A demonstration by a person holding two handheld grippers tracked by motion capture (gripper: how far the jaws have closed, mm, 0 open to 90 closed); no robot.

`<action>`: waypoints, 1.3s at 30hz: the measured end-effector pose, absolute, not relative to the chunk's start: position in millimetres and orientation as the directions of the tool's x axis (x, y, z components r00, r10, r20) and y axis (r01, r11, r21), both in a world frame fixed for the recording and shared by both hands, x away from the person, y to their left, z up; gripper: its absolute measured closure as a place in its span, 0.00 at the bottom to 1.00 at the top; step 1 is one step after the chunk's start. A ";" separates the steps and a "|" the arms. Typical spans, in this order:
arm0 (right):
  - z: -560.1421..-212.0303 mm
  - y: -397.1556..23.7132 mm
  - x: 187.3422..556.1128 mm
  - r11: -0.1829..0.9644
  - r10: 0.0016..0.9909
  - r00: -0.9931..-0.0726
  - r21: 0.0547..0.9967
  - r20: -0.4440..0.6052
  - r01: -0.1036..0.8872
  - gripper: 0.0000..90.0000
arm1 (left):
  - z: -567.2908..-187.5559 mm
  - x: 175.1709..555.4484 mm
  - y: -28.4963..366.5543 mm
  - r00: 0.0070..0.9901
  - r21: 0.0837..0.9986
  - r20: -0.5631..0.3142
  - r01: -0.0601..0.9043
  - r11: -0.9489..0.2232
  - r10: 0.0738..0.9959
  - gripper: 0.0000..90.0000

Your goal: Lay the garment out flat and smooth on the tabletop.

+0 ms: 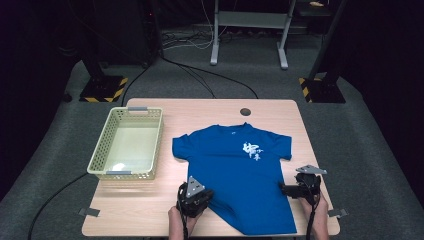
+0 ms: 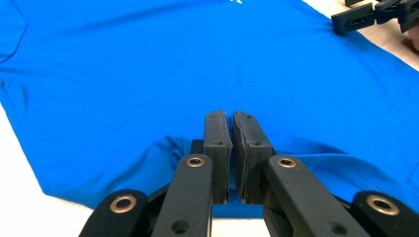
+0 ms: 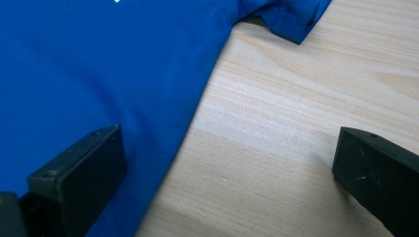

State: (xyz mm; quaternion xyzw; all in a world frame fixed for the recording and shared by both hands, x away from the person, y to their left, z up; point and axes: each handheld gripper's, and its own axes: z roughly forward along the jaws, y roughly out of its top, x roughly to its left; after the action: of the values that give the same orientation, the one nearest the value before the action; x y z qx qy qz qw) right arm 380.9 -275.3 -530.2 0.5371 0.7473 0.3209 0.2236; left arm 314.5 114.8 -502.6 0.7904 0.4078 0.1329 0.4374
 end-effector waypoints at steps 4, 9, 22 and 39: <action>-530.2 -275.3 380.9 0.217 0.946 -0.323 0.720 0.011 0.659 0.00 | -503.5 311.7 117.0 0.630 0.797 -0.151 0.533 -0.283 0.762 0.94; -530.2 -275.3 380.9 0.217 0.946 -0.323 0.720 0.010 0.659 0.00 | -500.8 307.3 119.6 0.630 0.805 -0.143 0.522 -0.281 0.763 0.94; -530.2 -275.3 380.9 0.217 0.946 -0.323 0.720 0.011 0.659 0.00 | -505.0 296.9 130.1 0.618 0.803 -0.129 0.524 -0.284 0.775 0.94; -530.2 -275.2 380.8 0.217 0.947 -0.322 0.720 0.010 0.659 0.00 | -516.2 282.2 144.4 0.606 0.791 -0.108 0.533 -0.302 0.788 0.94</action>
State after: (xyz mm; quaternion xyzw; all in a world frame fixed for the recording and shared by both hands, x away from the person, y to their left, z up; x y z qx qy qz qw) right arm 380.8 -275.2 -530.2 0.5373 0.7472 0.3208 0.2238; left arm 282.2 144.4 -516.2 0.7922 0.4170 0.1525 0.4187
